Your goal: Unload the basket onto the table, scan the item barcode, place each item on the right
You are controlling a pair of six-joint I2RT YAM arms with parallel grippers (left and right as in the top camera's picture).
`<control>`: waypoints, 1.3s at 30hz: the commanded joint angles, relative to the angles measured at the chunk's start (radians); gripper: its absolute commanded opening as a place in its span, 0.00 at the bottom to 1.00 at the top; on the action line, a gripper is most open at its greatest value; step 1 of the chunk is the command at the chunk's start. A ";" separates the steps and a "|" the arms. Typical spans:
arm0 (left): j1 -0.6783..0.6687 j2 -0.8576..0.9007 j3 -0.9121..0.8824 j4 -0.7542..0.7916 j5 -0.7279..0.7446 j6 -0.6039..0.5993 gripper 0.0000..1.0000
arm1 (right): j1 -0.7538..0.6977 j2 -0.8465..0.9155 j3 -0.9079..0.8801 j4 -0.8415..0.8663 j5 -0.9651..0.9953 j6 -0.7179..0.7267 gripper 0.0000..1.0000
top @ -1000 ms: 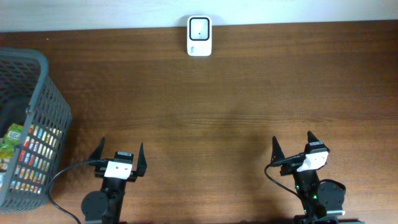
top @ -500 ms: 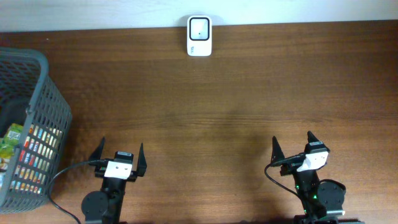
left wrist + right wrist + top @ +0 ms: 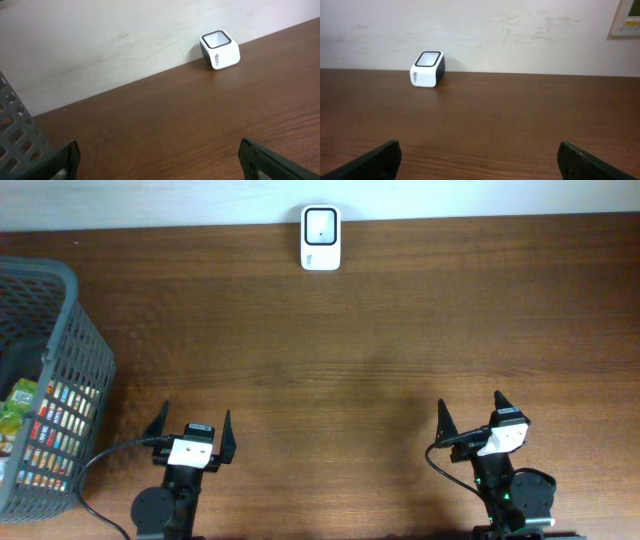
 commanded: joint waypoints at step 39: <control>0.006 -0.005 0.006 0.107 0.019 -0.115 0.99 | -0.005 0.003 -0.007 0.001 -0.002 0.010 0.99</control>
